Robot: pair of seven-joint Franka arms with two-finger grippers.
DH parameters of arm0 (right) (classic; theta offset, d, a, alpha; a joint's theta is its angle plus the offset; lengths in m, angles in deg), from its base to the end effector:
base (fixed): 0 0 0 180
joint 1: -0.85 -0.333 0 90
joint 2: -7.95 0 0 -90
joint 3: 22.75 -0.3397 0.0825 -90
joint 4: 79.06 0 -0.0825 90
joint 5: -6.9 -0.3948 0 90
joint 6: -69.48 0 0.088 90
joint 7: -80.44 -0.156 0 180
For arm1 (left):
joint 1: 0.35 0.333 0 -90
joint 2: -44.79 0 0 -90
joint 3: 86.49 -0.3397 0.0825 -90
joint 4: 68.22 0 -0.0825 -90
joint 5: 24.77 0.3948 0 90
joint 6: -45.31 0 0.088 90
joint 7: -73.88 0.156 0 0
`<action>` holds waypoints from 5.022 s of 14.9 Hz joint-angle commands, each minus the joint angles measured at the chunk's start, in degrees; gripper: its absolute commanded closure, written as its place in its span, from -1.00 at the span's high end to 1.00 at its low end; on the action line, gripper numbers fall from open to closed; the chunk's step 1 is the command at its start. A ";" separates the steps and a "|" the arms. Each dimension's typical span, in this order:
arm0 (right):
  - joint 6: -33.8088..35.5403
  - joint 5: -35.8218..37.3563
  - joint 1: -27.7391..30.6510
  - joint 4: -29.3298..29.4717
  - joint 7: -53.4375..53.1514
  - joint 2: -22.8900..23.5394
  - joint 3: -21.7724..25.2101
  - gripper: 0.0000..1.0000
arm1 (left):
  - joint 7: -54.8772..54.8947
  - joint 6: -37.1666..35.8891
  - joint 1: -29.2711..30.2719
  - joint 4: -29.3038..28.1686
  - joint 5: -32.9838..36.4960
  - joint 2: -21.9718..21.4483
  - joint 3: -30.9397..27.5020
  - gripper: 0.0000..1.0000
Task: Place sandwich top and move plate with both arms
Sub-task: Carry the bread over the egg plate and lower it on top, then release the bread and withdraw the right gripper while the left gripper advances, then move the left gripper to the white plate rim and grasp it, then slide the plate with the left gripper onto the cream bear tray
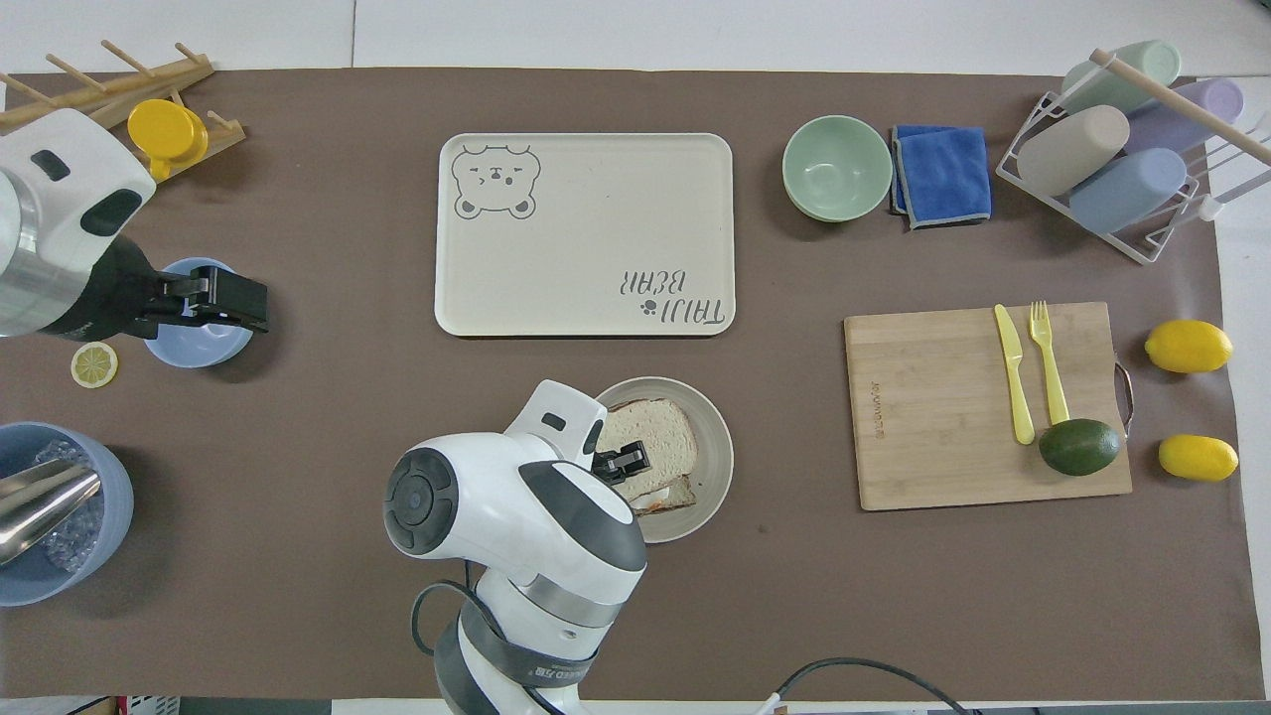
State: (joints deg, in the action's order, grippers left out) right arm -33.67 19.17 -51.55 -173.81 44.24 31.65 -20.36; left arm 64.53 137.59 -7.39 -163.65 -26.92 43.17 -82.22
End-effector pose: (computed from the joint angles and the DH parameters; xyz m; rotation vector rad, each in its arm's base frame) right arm 0.4336 0.4766 0.3250 2.7645 0.4452 -0.0640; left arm 0.5441 -0.1151 0.5727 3.1108 -0.0500 -0.0509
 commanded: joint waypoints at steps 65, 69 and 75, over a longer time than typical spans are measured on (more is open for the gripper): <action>17.10 -12.00 49.14 0.27 33.75 -25.81 3.85 1.00 | -8.76 52.13 -27.68 -40.98 -33.01 5.40 0.04 -1.00; 17.10 -12.00 49.14 0.27 33.75 -25.81 3.85 1.00 | -5.78 43.21 -21.90 -35.90 -33.01 4.26 -0.22 -1.00; 17.10 -12.00 49.14 0.27 33.75 -25.81 3.85 1.00 | -1.19 24.81 -9.67 -14.90 -30.38 10.05 -0.58 -1.00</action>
State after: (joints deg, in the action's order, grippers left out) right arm -16.40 9.06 -2.57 -172.14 78.70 7.14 -16.61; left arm 62.74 167.24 -19.25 -187.05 -58.37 49.05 -83.05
